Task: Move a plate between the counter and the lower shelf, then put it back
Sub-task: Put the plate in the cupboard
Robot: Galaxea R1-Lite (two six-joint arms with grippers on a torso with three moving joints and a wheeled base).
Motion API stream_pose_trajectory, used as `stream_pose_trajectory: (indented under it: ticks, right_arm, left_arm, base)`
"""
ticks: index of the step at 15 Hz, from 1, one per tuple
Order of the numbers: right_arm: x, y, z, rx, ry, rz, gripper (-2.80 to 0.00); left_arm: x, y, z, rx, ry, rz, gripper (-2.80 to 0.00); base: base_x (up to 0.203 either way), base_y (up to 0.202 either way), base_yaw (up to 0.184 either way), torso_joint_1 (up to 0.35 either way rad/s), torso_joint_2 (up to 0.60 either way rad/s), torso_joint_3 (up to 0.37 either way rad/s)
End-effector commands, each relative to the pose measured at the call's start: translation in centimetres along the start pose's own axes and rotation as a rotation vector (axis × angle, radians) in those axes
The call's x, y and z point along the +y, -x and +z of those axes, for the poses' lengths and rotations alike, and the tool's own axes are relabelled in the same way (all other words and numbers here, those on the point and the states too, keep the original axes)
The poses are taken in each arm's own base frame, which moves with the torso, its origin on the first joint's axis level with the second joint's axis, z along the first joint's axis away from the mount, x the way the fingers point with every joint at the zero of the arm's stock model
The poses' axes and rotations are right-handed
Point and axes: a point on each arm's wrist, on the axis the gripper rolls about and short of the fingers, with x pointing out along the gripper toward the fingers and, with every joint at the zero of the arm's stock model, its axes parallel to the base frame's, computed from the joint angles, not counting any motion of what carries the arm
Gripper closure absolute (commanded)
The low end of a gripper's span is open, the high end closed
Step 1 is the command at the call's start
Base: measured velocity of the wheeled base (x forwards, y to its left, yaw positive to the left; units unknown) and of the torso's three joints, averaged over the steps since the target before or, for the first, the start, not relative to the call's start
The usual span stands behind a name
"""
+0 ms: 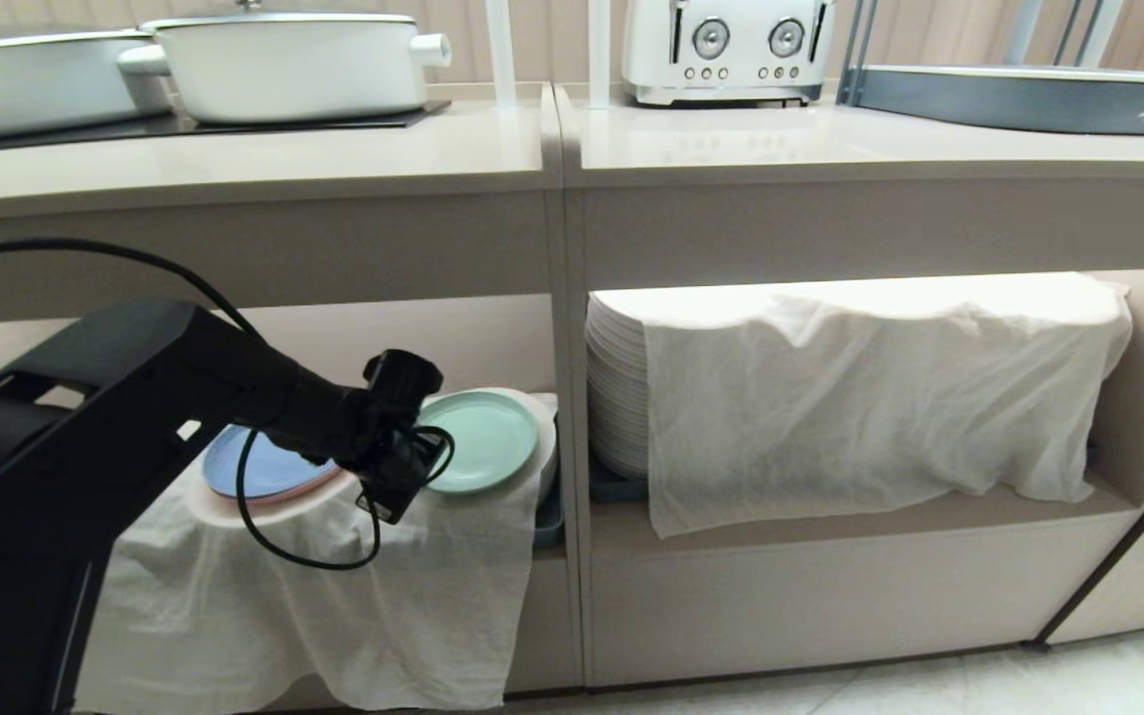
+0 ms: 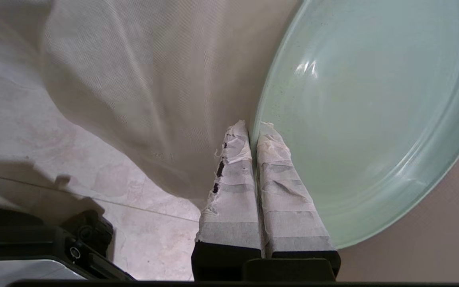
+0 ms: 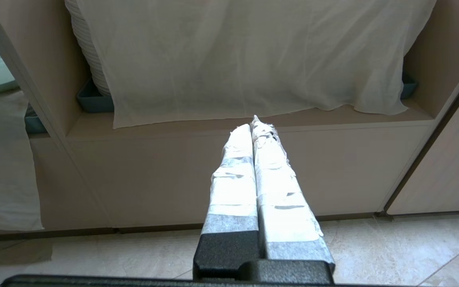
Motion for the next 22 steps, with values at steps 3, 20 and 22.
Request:
stream_pose_trajectory:
  ticks: [3, 20, 22]
  right_arm:
    - [0.00, 0.00, 0.00, 0.000, 0.000, 0.000, 0.00]
    - [0.00, 0.00, 0.00, 0.000, 0.000, 0.000, 0.00]
    - [0.00, 0.00, 0.00, 0.000, 0.000, 0.000, 0.00]
  left_arm:
    - [-0.04, -0.09, -0.22, 0.002, 0.005, 0.000, 0.00]
    - [-0.04, -0.16, -0.51, 0.006, 0.006, 0.003, -2.80]
    - [-0.01, -0.17, -0.58, 0.007, 0.005, 0.004, -2.80]
  base:
    - [0.000, 0.000, 0.000, 0.000, 0.00, 0.000]
    - [0.000, 0.000, 0.000, 0.000, 0.00, 0.000]
    - [0.000, 0.000, 0.000, 0.000, 0.00, 0.000]
